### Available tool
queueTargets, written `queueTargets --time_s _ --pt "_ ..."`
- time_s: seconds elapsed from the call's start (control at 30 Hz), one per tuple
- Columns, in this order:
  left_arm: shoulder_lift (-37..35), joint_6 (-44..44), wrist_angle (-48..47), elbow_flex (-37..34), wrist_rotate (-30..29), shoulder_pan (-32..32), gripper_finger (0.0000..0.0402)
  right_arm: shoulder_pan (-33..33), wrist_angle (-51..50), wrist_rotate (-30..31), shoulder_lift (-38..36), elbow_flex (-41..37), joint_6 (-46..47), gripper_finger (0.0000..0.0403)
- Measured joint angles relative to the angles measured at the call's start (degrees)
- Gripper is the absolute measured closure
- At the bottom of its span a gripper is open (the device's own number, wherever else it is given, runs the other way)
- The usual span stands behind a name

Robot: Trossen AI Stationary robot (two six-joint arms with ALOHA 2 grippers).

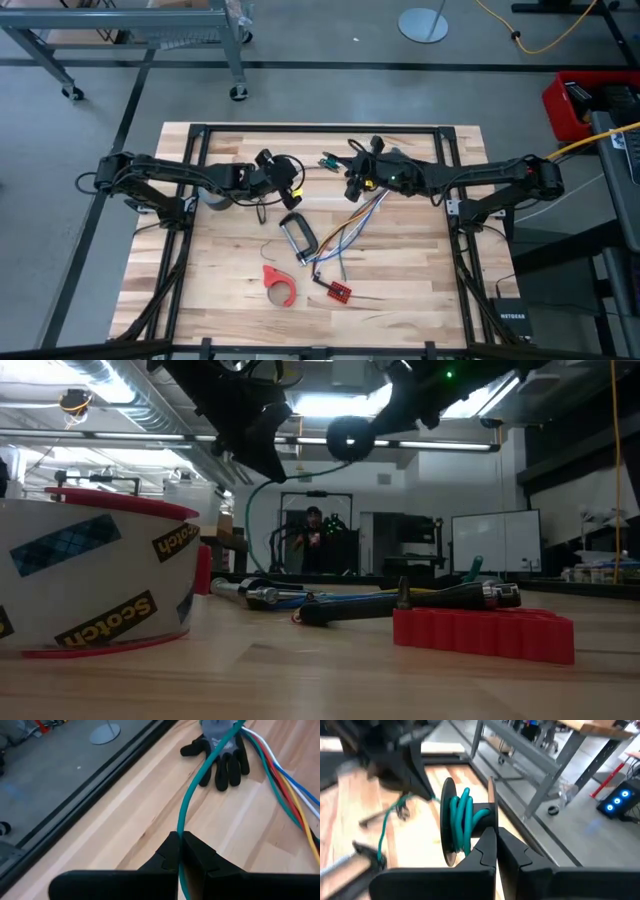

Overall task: Coil cords
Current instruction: Coil the green wire around the spool

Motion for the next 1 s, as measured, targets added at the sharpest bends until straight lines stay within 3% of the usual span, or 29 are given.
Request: queueTargets --time_s 0.23,0.6,0.73,1.0 --pt "0.00 0.50 2.67 0.02 -0.70 0.16 0.0401 0.02 -2.75 -0.08 0.33 0.00 1.80 0.0400" --pt "0.00 4.96 18.82 0.02 1.01 0.17 0.0401 0.02 -2.47 0.09 4.07 0.09 3.47 0.0400" --pt "0.00 3.36 20.55 0.09 4.67 -0.10 0.0401 0.02 2.50 0.26 5.35 0.07 3.48 0.0400" --pt "0.04 2.14 25.11 0.09 4.93 -2.23 0.0401 -0.13 14.93 1.60 7.02 -0.04 3.00 0.0400"
